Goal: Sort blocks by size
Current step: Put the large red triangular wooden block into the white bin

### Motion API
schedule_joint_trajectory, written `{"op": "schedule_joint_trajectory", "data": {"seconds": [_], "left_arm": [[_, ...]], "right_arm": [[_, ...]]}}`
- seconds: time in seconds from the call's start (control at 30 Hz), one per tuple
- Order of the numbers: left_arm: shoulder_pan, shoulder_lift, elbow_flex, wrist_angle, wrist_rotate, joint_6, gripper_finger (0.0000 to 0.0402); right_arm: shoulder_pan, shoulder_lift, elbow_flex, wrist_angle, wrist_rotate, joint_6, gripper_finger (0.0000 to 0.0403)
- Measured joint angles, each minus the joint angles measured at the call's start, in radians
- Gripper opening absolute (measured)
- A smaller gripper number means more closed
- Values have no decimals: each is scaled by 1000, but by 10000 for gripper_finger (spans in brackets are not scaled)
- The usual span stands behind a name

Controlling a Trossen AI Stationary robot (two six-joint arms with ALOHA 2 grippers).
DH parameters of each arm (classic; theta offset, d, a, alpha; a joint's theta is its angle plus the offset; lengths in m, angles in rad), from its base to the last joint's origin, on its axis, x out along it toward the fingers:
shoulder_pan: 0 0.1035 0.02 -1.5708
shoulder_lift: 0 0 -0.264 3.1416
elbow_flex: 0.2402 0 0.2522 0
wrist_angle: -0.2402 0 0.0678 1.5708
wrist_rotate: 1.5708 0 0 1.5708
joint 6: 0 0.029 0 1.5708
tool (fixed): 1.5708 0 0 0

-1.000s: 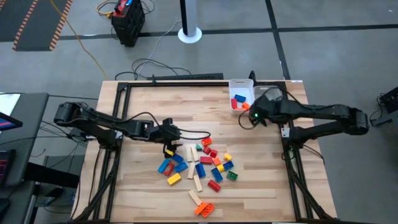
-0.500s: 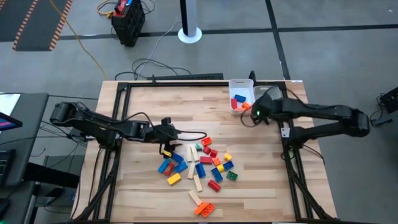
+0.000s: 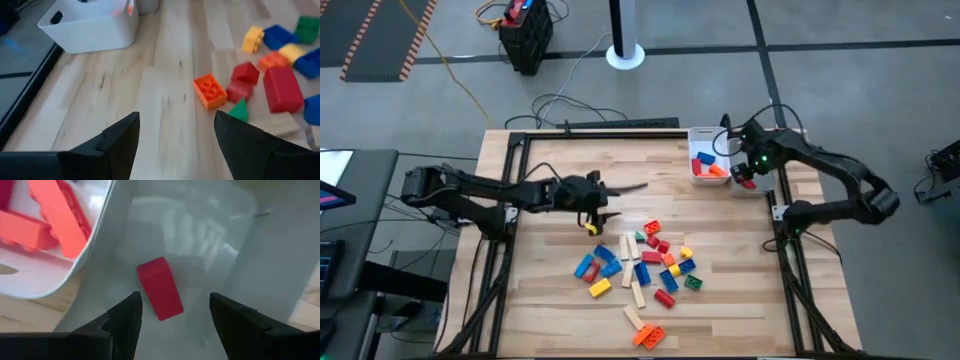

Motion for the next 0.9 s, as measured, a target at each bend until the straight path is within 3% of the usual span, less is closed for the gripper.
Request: {"op": "schedule_joint_trajectory", "data": {"seconds": [0.37,0.9], "left_arm": [[105,0,0,46,60,66,249],[84,-2,0,1,65,75,249]], "right_arm": [[2,262,61,51,-6,-47,260],[-15,294,63,72,-8,-55,260]]}}
